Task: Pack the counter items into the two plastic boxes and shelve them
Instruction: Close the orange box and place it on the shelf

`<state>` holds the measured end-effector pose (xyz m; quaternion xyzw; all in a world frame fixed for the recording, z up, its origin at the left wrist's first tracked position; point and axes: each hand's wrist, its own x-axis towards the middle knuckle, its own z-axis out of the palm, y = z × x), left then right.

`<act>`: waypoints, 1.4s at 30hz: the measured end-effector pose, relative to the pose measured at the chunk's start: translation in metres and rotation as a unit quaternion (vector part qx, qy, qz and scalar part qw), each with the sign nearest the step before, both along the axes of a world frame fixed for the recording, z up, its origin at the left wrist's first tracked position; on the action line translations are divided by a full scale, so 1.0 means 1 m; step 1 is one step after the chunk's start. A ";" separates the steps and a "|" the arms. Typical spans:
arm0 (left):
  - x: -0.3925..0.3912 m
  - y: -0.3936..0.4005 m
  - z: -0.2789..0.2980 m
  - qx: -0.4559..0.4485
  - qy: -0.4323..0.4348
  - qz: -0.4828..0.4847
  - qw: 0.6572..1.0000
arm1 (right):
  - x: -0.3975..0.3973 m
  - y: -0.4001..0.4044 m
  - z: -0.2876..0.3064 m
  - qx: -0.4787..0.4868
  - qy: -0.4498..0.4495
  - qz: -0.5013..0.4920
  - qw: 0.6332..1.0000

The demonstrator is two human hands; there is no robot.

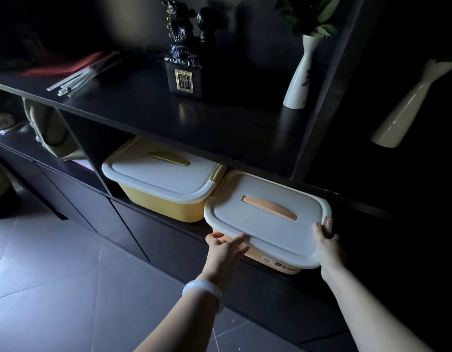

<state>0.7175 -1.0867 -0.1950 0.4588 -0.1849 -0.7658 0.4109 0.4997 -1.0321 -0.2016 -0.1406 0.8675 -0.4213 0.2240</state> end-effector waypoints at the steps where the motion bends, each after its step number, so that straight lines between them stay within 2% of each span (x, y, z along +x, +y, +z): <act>1: 0.001 0.001 0.001 -0.003 0.000 -0.005 1.000 | 0.001 0.000 0.001 -0.001 0.000 -0.002 1.000; 25: 0.005 0.001 0.002 -0.039 0.008 -0.019 0.999 | 0.011 0.002 0.004 -0.009 0.002 -0.021 1.000; 42: 0.002 0.002 0.006 -0.053 0.001 -0.002 0.999 | 0.005 -0.007 0.005 0.000 0.007 0.015 1.000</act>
